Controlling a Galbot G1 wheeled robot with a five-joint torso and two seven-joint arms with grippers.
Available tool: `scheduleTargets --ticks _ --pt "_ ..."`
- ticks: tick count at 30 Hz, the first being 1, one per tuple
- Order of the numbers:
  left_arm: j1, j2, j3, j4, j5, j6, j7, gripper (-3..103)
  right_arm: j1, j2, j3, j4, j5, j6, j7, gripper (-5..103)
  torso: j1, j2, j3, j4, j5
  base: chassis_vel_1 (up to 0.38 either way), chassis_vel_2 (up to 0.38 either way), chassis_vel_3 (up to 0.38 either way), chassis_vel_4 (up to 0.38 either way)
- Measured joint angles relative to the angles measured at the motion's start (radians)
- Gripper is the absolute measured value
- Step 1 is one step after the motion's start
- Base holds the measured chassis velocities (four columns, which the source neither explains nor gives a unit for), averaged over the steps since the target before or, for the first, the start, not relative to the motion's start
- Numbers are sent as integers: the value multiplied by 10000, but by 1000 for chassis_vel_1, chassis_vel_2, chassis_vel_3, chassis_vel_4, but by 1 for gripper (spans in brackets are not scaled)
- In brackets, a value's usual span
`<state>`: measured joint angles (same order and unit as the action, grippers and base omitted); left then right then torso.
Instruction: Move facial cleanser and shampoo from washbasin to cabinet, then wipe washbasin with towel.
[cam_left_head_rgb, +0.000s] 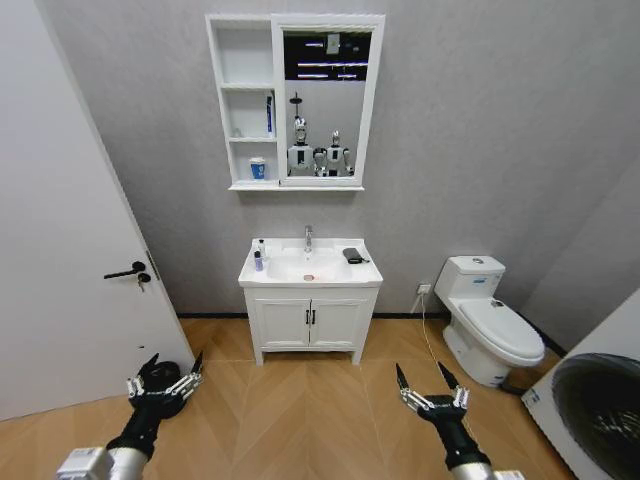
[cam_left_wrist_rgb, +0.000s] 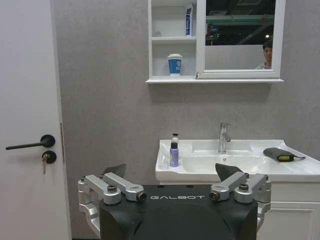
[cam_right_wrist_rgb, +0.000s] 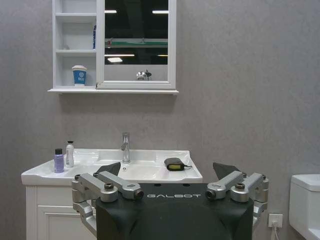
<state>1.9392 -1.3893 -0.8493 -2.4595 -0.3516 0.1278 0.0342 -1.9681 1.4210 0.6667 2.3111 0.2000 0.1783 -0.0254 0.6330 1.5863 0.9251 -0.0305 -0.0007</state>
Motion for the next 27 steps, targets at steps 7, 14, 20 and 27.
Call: scheduleTargets --ticks 7,14,20,27 --pt "6 2 44 28 47 -13 32 97 -87 69 -21 28 -25 57 -63 100 -3 2 -1 0 0 -20 24 30 -26" --pt "62 -47 65 3 126 -46 60 97 -106 68 -27 28 -25 149 -70 100 -2 2 -1 1 0 -134 144 149 -143" --pt "93 -46 77 -2 198 -69 92 97 -82 52 -36 4 -26 187 -56 100 2 0 0 -1 -1 -218 219 214 -223" --pt "119 -46 101 30 265 -85 121 97 -53 33 -27 -58 -4 211 -19 100 0 1 0 0 2 -279 271 294 -299"
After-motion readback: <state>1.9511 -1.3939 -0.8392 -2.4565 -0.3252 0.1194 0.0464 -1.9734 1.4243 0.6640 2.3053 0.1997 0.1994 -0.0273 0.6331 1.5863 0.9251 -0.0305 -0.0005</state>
